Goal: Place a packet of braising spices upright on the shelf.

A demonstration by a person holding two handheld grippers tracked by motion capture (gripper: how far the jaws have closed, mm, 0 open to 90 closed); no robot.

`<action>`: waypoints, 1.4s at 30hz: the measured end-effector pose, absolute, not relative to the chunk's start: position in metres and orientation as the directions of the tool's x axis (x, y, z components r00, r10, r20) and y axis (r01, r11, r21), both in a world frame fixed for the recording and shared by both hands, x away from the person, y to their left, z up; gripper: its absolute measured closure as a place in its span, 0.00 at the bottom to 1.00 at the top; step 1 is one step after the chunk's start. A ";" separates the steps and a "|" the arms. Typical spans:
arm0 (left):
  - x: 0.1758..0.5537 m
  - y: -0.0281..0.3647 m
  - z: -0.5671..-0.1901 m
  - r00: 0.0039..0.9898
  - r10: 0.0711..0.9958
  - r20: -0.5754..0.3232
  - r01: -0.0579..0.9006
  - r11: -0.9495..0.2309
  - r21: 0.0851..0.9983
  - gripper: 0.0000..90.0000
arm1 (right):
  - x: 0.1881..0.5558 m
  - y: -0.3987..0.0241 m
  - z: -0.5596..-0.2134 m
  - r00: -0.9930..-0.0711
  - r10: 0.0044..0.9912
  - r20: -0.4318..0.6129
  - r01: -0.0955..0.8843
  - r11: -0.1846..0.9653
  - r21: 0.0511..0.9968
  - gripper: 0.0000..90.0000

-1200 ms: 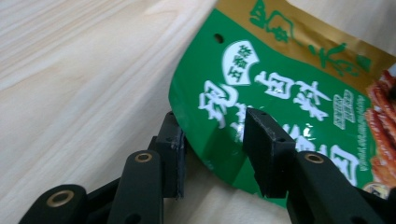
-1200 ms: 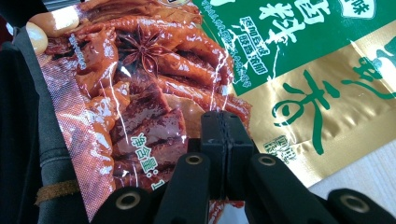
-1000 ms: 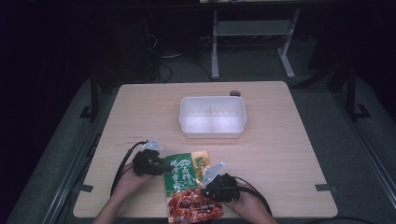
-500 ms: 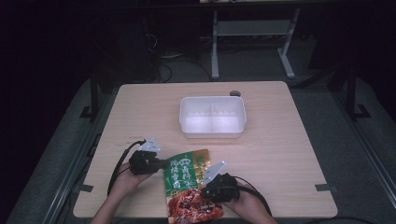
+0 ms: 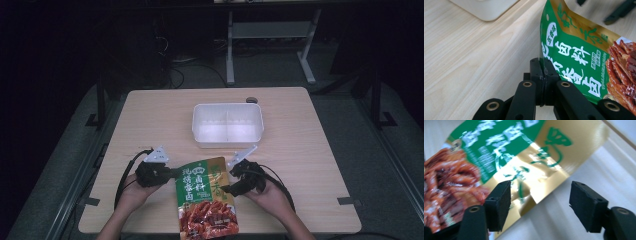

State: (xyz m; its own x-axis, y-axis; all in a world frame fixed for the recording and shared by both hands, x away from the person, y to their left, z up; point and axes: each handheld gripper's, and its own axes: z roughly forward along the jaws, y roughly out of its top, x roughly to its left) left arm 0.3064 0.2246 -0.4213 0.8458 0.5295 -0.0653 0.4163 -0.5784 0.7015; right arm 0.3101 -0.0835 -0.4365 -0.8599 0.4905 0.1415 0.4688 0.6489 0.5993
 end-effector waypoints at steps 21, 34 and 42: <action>0.301 0.225 -0.412 0.860 0.509 -0.033 0.366 -0.570 0.736 1.00 | 0.380 -0.054 -0.443 -0.850 0.381 0.363 0.526 0.651 0.547 0.44; 0.303 0.225 -0.416 0.850 0.525 -0.037 0.382 -0.567 0.730 0.99 | 0.376 -0.049 -0.438 -0.884 0.287 0.368 0.456 0.698 0.552 0.94; 0.306 0.230 -0.420 0.837 0.545 -0.054 0.412 -0.562 0.717 0.89 | 0.372 -0.048 -0.427 -0.887 0.281 0.366 0.449 0.709 0.544 1.00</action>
